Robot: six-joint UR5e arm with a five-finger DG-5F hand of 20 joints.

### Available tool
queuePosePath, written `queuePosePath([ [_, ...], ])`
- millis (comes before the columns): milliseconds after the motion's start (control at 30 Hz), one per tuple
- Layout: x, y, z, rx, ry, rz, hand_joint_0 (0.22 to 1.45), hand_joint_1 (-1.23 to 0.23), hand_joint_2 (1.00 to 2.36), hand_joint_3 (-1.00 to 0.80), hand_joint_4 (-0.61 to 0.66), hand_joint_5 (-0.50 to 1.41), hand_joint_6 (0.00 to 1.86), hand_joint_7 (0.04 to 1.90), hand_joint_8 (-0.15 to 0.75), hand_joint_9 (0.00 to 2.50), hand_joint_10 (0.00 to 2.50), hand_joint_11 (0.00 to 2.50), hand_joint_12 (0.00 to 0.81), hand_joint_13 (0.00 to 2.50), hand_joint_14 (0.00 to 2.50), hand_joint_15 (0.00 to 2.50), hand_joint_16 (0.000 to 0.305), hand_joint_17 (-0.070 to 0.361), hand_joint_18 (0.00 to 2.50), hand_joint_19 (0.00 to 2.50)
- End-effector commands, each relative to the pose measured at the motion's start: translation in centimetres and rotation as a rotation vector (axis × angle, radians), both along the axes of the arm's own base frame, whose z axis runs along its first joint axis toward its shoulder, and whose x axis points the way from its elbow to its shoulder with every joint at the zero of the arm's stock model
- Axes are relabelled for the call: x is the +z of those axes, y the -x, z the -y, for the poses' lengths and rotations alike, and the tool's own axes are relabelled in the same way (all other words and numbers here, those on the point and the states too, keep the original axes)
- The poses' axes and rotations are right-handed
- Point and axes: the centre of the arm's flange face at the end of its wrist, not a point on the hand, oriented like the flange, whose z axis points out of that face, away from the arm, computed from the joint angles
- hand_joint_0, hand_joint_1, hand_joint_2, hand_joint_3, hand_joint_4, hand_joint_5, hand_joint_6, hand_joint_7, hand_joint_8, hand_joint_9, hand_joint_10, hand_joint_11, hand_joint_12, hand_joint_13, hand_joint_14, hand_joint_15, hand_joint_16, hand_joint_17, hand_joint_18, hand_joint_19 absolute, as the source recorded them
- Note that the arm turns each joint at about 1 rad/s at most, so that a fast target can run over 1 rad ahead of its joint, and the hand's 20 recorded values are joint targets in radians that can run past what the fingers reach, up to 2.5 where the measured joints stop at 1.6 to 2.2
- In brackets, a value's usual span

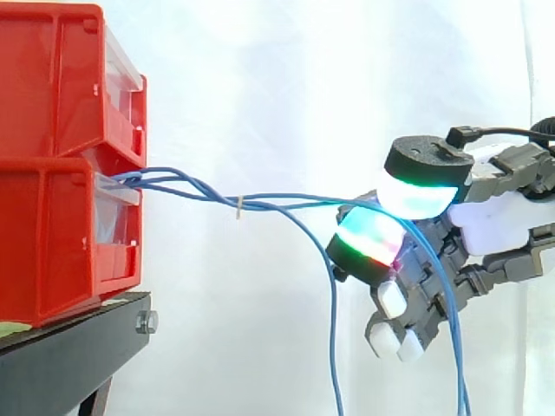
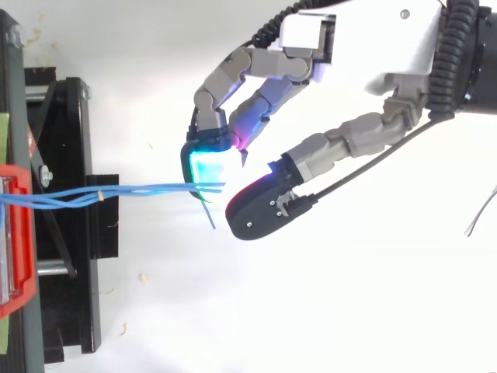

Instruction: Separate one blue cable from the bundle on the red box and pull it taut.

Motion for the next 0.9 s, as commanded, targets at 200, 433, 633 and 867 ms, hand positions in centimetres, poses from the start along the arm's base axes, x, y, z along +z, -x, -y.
queuePosePath([
  [200, 0.10, 0.03, -0.24, -0.005, -0.047, 0.000, 0.81, -0.87, 1.00, -0.50, -0.31, -0.16, 1.00, 1.12, 0.154, 0.92, 0.02, 0.46, 0.285, 0.73, 0.02, 0.38, 0.041, 0.091, 0.61, 0.41],
  [433, 0.10, 0.07, -0.07, 0.007, -0.051, 0.000, 0.74, -0.92, 1.00, -0.50, -0.29, -0.15, 0.99, 1.02, 0.152, 0.94, 0.02, 0.47, 0.277, 0.74, 0.02, 0.39, 0.040, 0.089, 0.61, 0.42],
  [633, -0.08, 0.08, -0.09, 0.008, -0.051, -0.003, 0.65, -0.97, 1.00, -0.50, -0.20, -0.14, 0.97, 0.87, 0.152, 0.95, 0.02, 0.50, 0.276, 0.74, 0.02, 0.40, 0.039, 0.089, 0.61, 0.43],
  [867, -0.09, 0.14, 0.18, 0.010, -0.053, -0.005, 0.52, -0.94, 1.00, -0.50, -0.11, -0.14, 0.95, 0.85, 0.168, 0.97, 0.02, 0.49, 0.298, 0.76, 0.02, 0.41, 0.043, 0.097, 0.62, 0.46],
])
